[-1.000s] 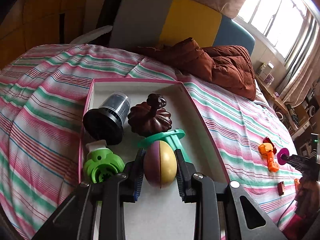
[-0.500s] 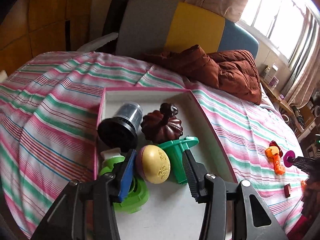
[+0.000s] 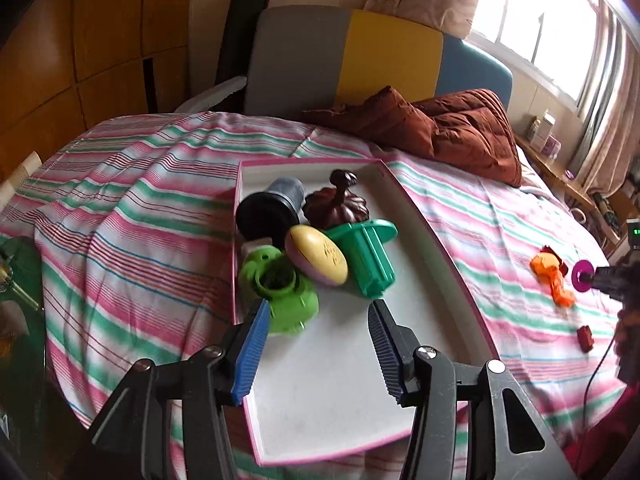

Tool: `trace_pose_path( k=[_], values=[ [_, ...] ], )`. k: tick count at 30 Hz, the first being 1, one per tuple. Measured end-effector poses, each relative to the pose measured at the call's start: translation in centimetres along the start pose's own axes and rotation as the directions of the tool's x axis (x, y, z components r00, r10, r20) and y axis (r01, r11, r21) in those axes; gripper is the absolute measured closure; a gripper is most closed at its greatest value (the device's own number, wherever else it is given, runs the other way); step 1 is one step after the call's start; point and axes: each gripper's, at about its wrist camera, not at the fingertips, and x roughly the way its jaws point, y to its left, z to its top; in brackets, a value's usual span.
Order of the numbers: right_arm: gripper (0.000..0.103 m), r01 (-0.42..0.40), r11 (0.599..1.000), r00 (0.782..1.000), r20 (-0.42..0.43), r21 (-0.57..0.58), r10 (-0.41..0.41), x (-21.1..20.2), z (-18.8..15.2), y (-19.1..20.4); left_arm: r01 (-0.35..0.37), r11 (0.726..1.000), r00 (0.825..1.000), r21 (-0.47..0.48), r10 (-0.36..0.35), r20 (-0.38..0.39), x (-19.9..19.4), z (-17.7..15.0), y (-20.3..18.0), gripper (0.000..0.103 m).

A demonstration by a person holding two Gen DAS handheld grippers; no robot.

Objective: Organize rigid objects
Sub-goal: 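Lower the yellow egg into the tray and open the left gripper, then hold the magenta funnel piece with the right gripper near the pile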

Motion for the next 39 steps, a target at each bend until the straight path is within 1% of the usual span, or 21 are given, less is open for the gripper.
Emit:
trace_pose_path(
  k=[5,14,19,24,31,35,39],
  values=[
    [0.090,0.006,1.000,1.000,0.007,-0.003,-0.006,-0.1,-0.1,0.0,0.002,1.000,1.000,0.028,-0.002,0.000,-0.6,-0.9,-0.8,0.051],
    [0.090,0.002,1.000,1.000,0.025,-0.018,-0.002,-0.5,-0.2,0.3,-0.003,0.999,1.000,0.039,0.003,-0.004,-1.1,-1.5,-1.2,0.051],
    [0.090,-0.026,1.000,0.999,0.047,-0.013,0.026,-0.9,-0.2,0.3,-0.008,0.999,1.000,0.034,0.009,-0.010,-1.2,-1.7,-0.9,0.051],
    [0.090,-0.063,0.997,0.996,0.067,-0.036,0.065,-1.4,-0.2,1.0,-0.014,0.999,1.000,0.030,0.014,-0.009,-1.3,-1.8,-0.8,0.051],
    [0.090,-0.068,0.996,0.995,0.065,-0.057,0.072,-1.4,-0.3,1.6,-0.019,0.999,1.000,0.028,0.019,-0.015,-1.2,-1.9,-0.6,0.051],
    [0.090,-0.095,0.993,0.993,0.065,-0.075,0.100,-1.6,-0.5,2.1,-0.020,0.999,1.000,0.027,0.020,-0.013,-1.2,-2.0,-0.5,0.051],
    [0.090,-0.171,0.978,0.981,0.073,-0.122,0.180,-2.5,-0.8,3.8,-0.022,1.000,1.000,0.018,0.022,-0.018,-1.1,-2.0,0.0,0.051]
  ],
)
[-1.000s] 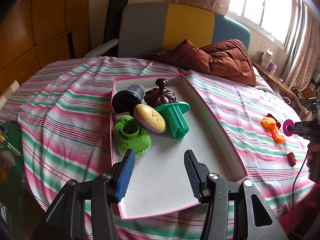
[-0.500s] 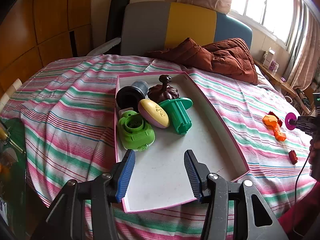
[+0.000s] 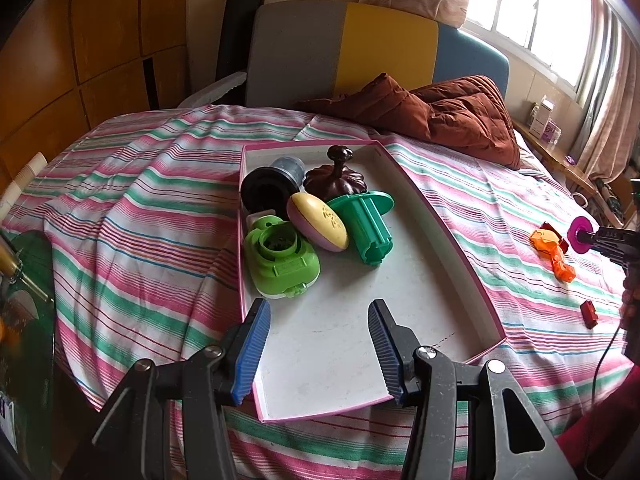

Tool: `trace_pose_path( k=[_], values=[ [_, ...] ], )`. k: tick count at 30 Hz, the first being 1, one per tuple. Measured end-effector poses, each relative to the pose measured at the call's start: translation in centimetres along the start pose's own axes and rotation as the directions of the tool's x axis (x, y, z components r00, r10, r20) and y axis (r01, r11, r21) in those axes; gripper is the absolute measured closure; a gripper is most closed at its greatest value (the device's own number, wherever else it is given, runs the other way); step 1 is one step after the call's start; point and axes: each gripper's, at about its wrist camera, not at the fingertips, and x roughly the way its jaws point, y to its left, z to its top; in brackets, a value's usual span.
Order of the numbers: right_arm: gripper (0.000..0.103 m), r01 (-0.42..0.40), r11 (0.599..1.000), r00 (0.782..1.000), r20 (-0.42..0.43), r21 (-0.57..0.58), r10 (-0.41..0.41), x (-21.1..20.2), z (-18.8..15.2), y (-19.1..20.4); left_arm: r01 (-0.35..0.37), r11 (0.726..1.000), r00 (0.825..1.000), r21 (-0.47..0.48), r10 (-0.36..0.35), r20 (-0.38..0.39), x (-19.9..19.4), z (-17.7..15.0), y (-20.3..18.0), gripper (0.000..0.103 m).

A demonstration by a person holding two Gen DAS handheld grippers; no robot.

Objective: Organize rigid objects
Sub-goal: 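Hold the magenta funnel piece with the right gripper near the pile, then carry the magenta funnel piece into the tray and open the right gripper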

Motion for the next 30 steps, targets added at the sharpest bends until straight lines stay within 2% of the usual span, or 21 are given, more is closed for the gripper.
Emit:
trace_pose_path(
  k=[3,7,13,17,19,21,24,25,27,30],
  values=[
    [0.090,-0.090,0.995,0.996,-0.004,-0.039,0.090,-0.5,-0.4,2.1,0.001,1.000,1.000,-0.005,-0.001,-0.005,0.2,-0.1,0.2,0.051],
    [0.090,-0.198,0.968,0.980,-0.050,-0.155,0.192,-0.9,-1.8,7.3,0.001,1.000,1.000,-0.016,-0.002,-0.006,0.2,-0.3,0.6,0.051],
    [0.090,-0.365,0.880,0.931,-0.118,-0.303,0.345,-2.3,-4.3,16.5,-0.004,0.999,1.000,-0.042,0.004,0.002,-0.1,-0.4,1.7,0.051],
    [0.090,-0.431,0.814,0.902,-0.161,-0.390,0.400,-3.1,-5.8,22.0,-0.003,0.998,1.000,-0.063,0.003,0.001,-0.1,-0.5,2.5,0.051],
    [0.090,-0.434,0.794,0.901,-0.183,-0.426,0.394,-2.9,-6.3,24.3,-0.002,0.997,1.000,-0.071,0.002,0.001,-0.1,-0.6,2.8,0.051],
    [0.090,-0.394,0.796,0.919,-0.187,-0.460,0.347,-2.0,-6.7,26.1,0.000,0.997,1.000,-0.077,0.000,0.000,-0.1,-0.6,3.1,0.051],
    [0.090,-0.377,0.798,0.925,-0.228,-0.470,0.303,0.3,-7.0,27.9,0.002,0.996,1.000,-0.084,-0.002,0.000,0.0,-0.6,3.4,0.051],
    [0.090,-0.342,0.804,0.939,-0.220,-0.486,0.266,1.1,-7.1,28.4,0.002,0.996,1.000,-0.087,-0.002,0.000,0.0,-0.5,3.5,0.051],
    [0.083,-0.290,0.809,0.955,-0.209,-0.511,0.210,2.3,-7.5,29.2,0.007,0.996,1.000,-0.092,-0.007,-0.001,0.0,-0.5,3.7,0.051],
    [0.081,-0.279,0.811,0.957,-0.221,-0.514,0.189,3.1,-7.9,29.6,0.007,0.995,1.000,-0.099,-0.007,0.000,0.0,-0.5,4.0,0.051]
  ],
)
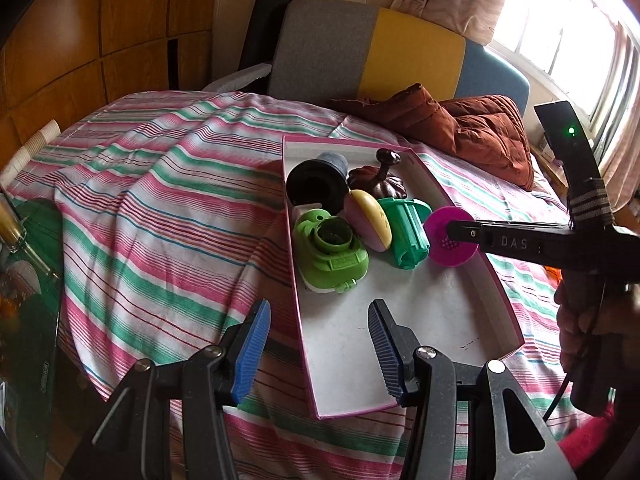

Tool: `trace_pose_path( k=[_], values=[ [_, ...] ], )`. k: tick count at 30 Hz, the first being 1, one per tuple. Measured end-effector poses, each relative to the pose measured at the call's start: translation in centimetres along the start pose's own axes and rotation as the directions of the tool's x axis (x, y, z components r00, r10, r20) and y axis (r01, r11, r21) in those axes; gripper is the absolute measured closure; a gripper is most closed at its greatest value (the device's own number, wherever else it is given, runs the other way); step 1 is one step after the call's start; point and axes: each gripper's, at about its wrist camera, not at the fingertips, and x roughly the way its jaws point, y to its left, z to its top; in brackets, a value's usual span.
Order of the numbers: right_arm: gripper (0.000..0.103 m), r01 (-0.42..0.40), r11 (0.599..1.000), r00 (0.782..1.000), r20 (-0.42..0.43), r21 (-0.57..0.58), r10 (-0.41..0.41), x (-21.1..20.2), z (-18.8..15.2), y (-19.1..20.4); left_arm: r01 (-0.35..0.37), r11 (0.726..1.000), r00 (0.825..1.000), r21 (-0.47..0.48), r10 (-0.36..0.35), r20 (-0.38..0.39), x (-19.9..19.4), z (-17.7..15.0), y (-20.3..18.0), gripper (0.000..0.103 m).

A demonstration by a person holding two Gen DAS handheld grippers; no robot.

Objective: Organize rigid objects
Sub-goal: 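Carry the magenta funnel piece into the tray and open the right gripper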

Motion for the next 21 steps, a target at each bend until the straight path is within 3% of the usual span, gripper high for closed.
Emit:
trace_pose_path(
  k=[9,21],
  values=[
    [0.069,-0.007,1.000,1.000,0.027,-0.018,0.007,-1.3,-0.6,0.7,-0.009,1.000,1.000,-0.021,0.009,-0.001,0.0,0.1,0.5,0.051],
    [0.068,-0.043,0.999,0.994,0.102,0.009,0.041,-4.8,-1.2,0.0,-0.023,1.000,0.999,0.001,0.023,0.023,-1.0,-0.1,0.2,0.051]
  ],
)
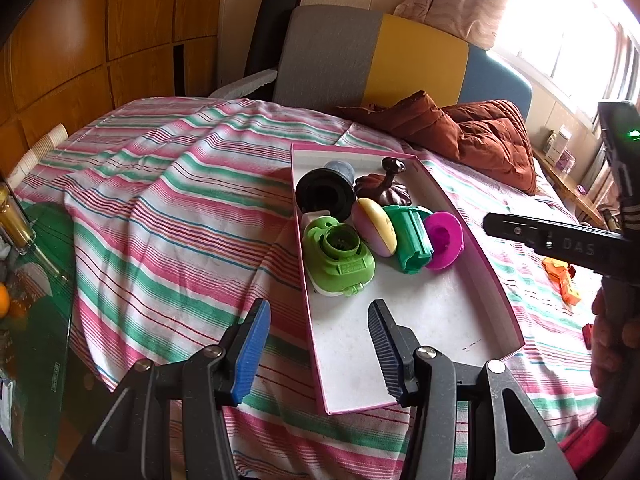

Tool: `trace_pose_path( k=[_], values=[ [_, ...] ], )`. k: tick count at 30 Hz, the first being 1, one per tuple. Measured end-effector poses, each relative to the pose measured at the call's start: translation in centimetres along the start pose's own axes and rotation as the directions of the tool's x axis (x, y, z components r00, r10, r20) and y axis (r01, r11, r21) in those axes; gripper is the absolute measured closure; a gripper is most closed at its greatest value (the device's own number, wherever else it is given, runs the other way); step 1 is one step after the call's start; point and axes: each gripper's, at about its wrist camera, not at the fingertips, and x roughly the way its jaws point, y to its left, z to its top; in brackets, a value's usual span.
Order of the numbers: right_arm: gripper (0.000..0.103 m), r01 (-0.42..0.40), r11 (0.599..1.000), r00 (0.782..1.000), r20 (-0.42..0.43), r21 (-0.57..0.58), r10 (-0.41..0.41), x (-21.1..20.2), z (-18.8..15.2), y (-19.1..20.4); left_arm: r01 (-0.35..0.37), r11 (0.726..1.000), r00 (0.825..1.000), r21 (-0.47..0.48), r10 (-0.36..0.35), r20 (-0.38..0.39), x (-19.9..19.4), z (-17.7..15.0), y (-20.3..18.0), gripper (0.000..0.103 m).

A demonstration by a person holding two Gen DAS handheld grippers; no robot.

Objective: Organize rigid objects
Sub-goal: 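Carry the magenta funnel piece into the tray and open the right gripper, then move both tools back toward the remaining toy pile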

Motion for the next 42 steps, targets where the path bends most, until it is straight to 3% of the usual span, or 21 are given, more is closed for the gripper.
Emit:
trace_pose_path(
  k=[12,26,31,36,42],
  values=[
    [0.068,0.061,0.998,0.997,0.043,0.021,-0.062,-3.3,-1.5,-3.3,-0.003,1.000,1.000,0.030,0.002,0.024,-1.2,0.1,-0.7,0.051],
    [0.068,0.231,0.950,0.970,0.029,0.211,-0.243,-6.7,-4.4,-15.0,0.001,0.996,0.999,0.089,-0.004,0.038,-1.8,0.4,-2.7,0.051],
    [0.068,0.294,0.903,0.948,0.023,0.313,-0.317,-8.2,-5.8,-20.3,0.005,0.992,0.999,0.125,-0.010,0.044,-1.9,0.8,-4.0,0.051],
    [0.068,0.357,0.828,0.919,-0.004,0.432,-0.394,-8.5,-8.0,-25.4,0.008,0.987,0.999,0.160,-0.015,0.043,-1.8,1.1,-5.5,0.051],
    [0.068,0.295,0.719,0.928,-0.011,0.630,-0.372,-9.5,-10.0,-29.3,0.022,0.979,0.999,0.204,-0.030,0.036,-1.4,1.4,-7.7,0.051]
  ],
)
